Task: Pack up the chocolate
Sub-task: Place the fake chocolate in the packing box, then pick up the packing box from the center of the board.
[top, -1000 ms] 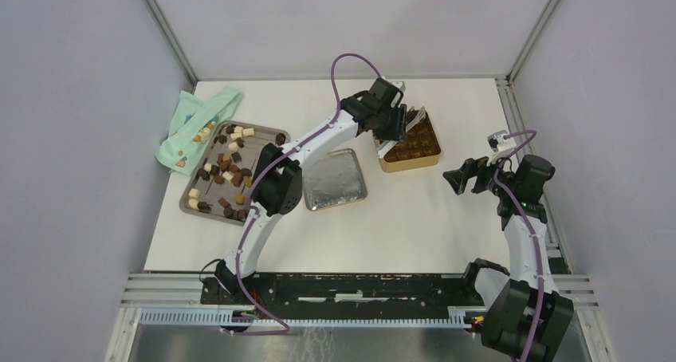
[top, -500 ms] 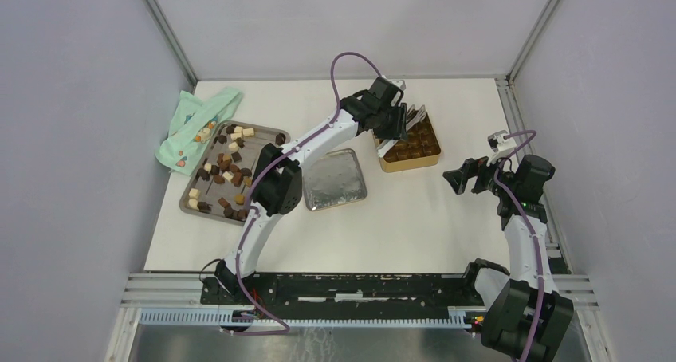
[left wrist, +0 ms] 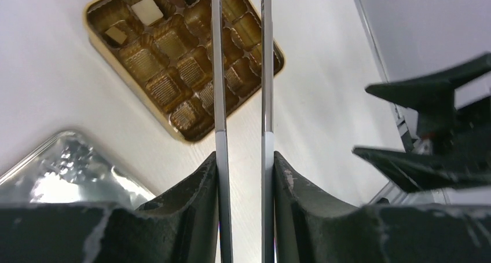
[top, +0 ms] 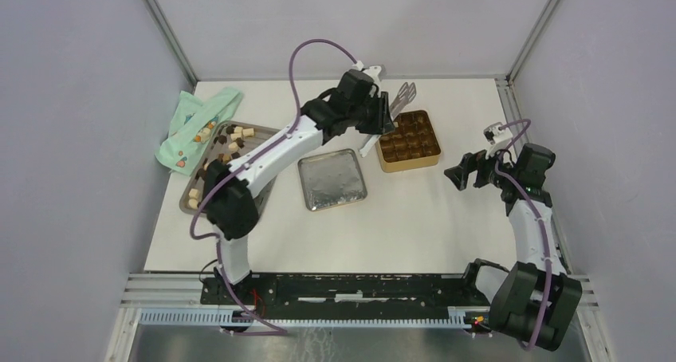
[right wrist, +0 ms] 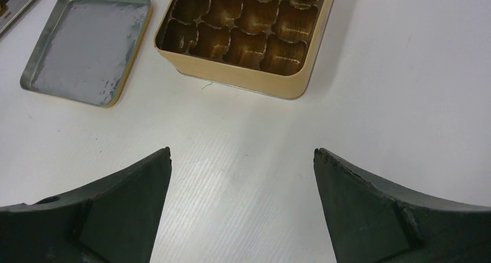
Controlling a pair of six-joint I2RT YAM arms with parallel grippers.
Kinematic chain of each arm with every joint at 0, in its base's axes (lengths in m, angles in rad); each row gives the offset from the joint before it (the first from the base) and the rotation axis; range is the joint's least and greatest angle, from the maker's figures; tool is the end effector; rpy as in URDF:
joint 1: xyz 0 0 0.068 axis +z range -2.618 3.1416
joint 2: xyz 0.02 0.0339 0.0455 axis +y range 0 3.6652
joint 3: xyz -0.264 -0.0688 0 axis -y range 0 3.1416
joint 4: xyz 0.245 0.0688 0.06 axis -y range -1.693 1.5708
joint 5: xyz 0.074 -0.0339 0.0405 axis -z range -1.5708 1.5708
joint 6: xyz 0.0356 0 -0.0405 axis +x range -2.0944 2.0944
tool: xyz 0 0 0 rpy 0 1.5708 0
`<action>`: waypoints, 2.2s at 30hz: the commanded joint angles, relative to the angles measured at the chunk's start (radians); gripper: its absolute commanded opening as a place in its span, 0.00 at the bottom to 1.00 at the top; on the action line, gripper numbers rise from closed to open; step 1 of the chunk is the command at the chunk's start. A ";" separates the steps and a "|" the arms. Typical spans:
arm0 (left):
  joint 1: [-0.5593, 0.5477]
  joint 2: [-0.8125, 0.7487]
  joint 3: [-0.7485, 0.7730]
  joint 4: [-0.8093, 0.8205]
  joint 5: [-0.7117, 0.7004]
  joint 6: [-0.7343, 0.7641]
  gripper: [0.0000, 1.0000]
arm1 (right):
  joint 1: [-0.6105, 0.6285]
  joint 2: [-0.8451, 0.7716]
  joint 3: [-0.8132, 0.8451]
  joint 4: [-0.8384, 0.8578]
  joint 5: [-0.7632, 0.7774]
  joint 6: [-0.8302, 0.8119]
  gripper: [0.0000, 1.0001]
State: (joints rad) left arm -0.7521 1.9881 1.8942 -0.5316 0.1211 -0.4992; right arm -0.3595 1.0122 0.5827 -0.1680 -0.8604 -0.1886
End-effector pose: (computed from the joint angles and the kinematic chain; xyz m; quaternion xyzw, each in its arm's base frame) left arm 0.3368 -0.3209 0.3276 0.1394 0.8782 -0.3098 0.3368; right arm 0.2044 -0.0480 0.2352 -0.1258 0.8171 0.2398 0.5090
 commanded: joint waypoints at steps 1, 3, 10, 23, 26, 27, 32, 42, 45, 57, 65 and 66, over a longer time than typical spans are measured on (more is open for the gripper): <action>0.006 -0.242 -0.167 0.118 -0.071 0.037 0.37 | 0.057 0.085 0.169 -0.118 0.039 -0.158 0.98; 0.007 -0.324 -0.255 0.114 -0.107 0.043 0.38 | 0.115 0.137 0.233 -0.153 0.121 -0.179 0.98; 0.007 -0.595 -0.503 0.092 -0.236 0.024 0.39 | 0.300 0.386 0.470 -0.194 0.396 -0.144 0.82; 0.007 -0.768 -0.624 0.010 -0.361 -0.007 0.39 | 0.355 0.885 0.933 -0.336 0.570 -0.057 0.58; 0.007 -0.771 -0.623 -0.002 -0.370 -0.007 0.39 | 0.354 0.952 0.995 -0.347 0.531 -0.040 0.56; 0.007 -0.768 -0.618 -0.008 -0.373 -0.006 0.39 | 0.354 0.976 1.021 -0.357 0.515 -0.030 0.54; 0.007 -0.751 -0.593 -0.040 -0.378 -0.001 0.39 | 0.389 1.045 1.092 -0.355 0.498 0.003 0.52; 0.006 -0.748 -0.584 -0.064 -0.398 -0.007 0.39 | 0.388 1.120 1.127 -0.350 0.582 0.005 0.44; 0.006 -0.744 -0.580 -0.067 -0.400 -0.007 0.39 | 0.388 1.124 1.129 -0.346 0.589 -0.003 0.41; 0.007 -0.735 -0.563 -0.073 -0.403 0.005 0.39 | 0.388 1.037 1.012 -0.261 0.576 -0.023 0.12; 0.006 -0.768 -0.581 -0.070 -0.419 0.009 0.39 | 0.387 0.792 0.753 -0.094 0.534 -0.049 0.01; 0.007 -0.774 -0.586 -0.067 -0.422 0.011 0.39 | 0.388 0.743 0.706 -0.062 0.527 -0.056 0.01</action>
State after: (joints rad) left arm -0.7475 1.2552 1.2823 -0.6430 -0.2623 -0.4915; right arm 0.0296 1.9537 1.3952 -0.3813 -0.2928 -0.2173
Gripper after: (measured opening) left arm 0.395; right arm 0.123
